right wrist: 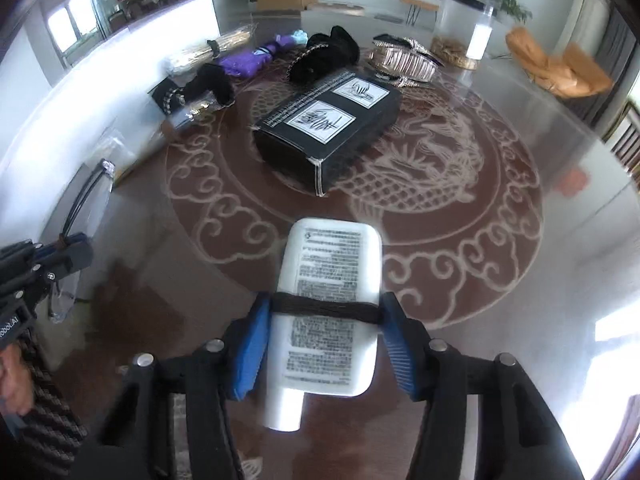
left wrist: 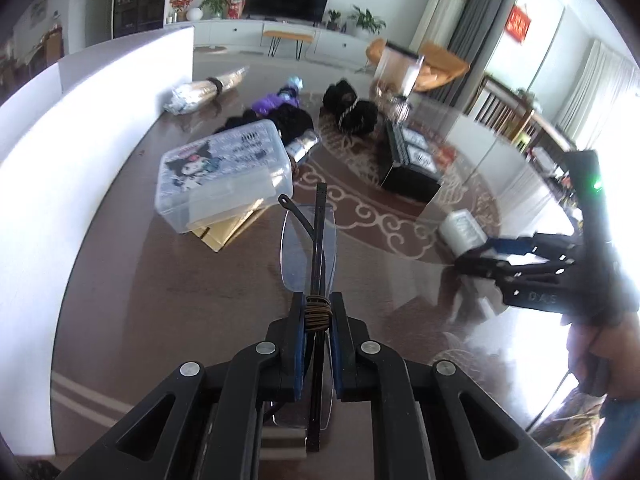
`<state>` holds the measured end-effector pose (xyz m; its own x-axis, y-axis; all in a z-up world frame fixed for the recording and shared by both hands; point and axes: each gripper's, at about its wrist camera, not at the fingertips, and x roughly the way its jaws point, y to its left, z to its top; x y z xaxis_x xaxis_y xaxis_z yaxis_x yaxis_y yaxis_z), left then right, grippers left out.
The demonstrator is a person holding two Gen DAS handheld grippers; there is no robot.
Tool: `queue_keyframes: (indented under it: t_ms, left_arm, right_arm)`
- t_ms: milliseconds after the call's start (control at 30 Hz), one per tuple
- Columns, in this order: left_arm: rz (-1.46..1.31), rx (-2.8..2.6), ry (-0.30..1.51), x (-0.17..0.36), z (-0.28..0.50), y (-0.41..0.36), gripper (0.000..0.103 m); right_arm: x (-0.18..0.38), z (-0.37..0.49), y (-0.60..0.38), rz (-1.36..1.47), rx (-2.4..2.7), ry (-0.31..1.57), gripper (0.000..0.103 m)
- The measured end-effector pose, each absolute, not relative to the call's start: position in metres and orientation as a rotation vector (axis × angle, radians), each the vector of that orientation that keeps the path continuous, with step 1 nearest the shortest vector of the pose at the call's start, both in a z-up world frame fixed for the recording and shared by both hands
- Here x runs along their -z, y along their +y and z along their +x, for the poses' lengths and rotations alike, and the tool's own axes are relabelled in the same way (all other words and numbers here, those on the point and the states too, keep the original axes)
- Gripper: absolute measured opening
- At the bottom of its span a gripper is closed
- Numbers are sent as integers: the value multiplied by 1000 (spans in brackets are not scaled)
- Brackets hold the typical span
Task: Organize objects
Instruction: 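Carry the eyeglasses and bottle into the cork-floored bin and open both tools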
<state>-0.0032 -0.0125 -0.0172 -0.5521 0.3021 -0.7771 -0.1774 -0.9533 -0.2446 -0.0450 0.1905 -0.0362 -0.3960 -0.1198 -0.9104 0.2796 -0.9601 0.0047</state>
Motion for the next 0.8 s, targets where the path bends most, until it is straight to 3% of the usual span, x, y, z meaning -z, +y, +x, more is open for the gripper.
queue_keyframes:
  t_ms: [233,400,600,800]
  left_arm:
    - [-1202,-2584,-290,-9,26,-29,10]
    - [-1102,-2668,-365,-56,31,-71,11]
    - [-1133,-2872,-446,-101,15,-180,11]
    - [-1393,-2984,-524,-83,-6,-283,10]
  right_arm:
    - [8,-18,201,1446,2466,73,54]
    - [-26,-22,182,1334,2424,-14,54]
    - [-73,-46,85,1158,2308,27,54]
    - [-112,-68,-58,983,2134,5,54]
